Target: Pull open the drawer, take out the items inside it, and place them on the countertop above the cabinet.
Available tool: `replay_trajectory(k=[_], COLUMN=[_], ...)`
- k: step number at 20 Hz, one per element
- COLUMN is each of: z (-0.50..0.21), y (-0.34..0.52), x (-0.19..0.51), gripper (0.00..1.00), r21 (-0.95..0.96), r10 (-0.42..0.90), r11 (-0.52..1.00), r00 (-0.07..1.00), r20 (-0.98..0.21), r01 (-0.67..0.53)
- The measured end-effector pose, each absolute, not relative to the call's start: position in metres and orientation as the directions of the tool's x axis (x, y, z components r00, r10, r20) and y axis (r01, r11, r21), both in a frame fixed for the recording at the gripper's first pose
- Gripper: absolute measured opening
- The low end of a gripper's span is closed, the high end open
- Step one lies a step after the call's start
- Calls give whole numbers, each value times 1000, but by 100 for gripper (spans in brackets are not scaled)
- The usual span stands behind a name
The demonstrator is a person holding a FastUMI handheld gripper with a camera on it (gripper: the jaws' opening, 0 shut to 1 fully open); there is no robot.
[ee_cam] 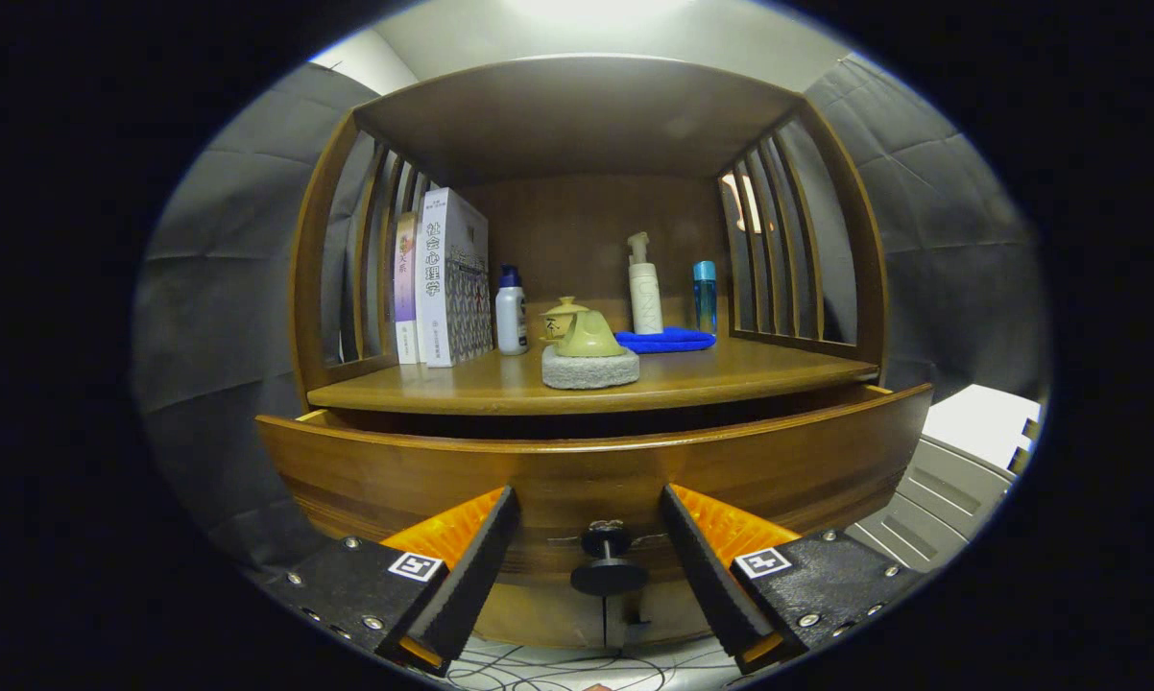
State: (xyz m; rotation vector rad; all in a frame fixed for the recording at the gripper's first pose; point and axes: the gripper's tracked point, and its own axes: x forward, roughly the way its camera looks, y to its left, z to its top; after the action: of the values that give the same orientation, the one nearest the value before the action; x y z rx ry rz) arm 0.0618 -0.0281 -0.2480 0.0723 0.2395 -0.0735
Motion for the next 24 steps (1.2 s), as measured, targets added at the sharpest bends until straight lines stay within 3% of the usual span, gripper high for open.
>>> replay_trajectory(k=[15, 24], z=[-251, -91], y=[-33, -58], x=[105, 72], gripper=[95, 93], r21=[52, 79], r10=[-62, -62], r11=[996, 995], r00=[967, 997], r20=[-248, -45], r01=[77, 65])
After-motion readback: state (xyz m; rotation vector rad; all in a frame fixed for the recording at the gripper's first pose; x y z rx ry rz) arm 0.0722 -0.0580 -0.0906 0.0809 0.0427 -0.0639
